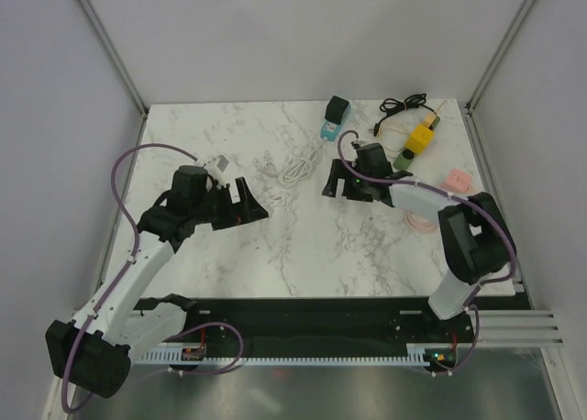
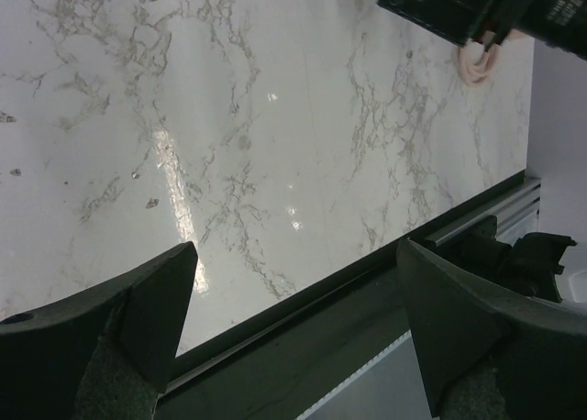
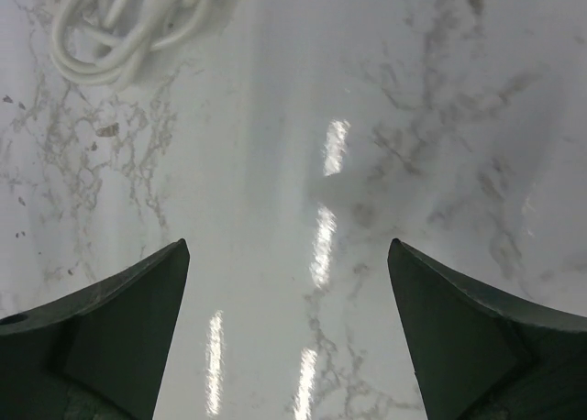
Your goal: Pull the plug off the socket
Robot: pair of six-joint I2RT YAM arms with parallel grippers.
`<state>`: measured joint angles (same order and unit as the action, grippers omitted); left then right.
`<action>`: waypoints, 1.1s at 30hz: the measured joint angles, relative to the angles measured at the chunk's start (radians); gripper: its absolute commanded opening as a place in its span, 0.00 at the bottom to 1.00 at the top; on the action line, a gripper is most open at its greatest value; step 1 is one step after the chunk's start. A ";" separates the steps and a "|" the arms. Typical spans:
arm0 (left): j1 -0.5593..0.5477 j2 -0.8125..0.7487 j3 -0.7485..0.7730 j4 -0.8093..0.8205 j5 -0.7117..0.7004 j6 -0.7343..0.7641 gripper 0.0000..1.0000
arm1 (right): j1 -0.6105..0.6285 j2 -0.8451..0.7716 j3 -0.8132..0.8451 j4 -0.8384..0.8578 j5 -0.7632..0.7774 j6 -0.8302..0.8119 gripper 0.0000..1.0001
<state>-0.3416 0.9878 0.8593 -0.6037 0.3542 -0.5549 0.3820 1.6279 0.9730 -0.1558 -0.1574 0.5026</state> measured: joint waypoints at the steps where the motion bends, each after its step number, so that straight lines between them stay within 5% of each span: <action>1: 0.000 -0.009 -0.001 0.001 0.009 0.002 0.95 | 0.021 0.055 0.033 0.029 -0.008 0.007 0.98; 10: 0.000 -0.092 -0.010 0.007 0.055 0.020 0.80 | 0.095 0.377 0.290 0.241 0.019 0.081 0.97; 14: 0.000 -0.095 -0.010 0.007 0.070 0.029 0.74 | 0.101 0.465 0.386 0.299 0.061 0.110 0.89; 17: 0.000 -0.095 -0.010 0.007 0.076 0.035 0.72 | 0.101 0.519 0.441 0.321 0.080 0.125 0.74; 21: 0.000 -0.095 -0.010 0.007 0.076 0.042 0.70 | 0.102 0.555 0.459 0.328 0.085 0.134 0.26; 24: 0.000 -0.094 -0.010 0.007 0.076 0.045 0.69 | 0.106 0.558 0.452 0.353 0.063 0.134 0.02; 33: 0.000 -0.060 -0.013 0.036 0.093 0.047 0.71 | 0.186 0.331 0.084 0.494 0.047 0.108 0.00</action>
<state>-0.3416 0.9279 0.8463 -0.5674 0.4469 -0.5076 0.5678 1.9587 1.0565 0.3382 -0.1108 0.6102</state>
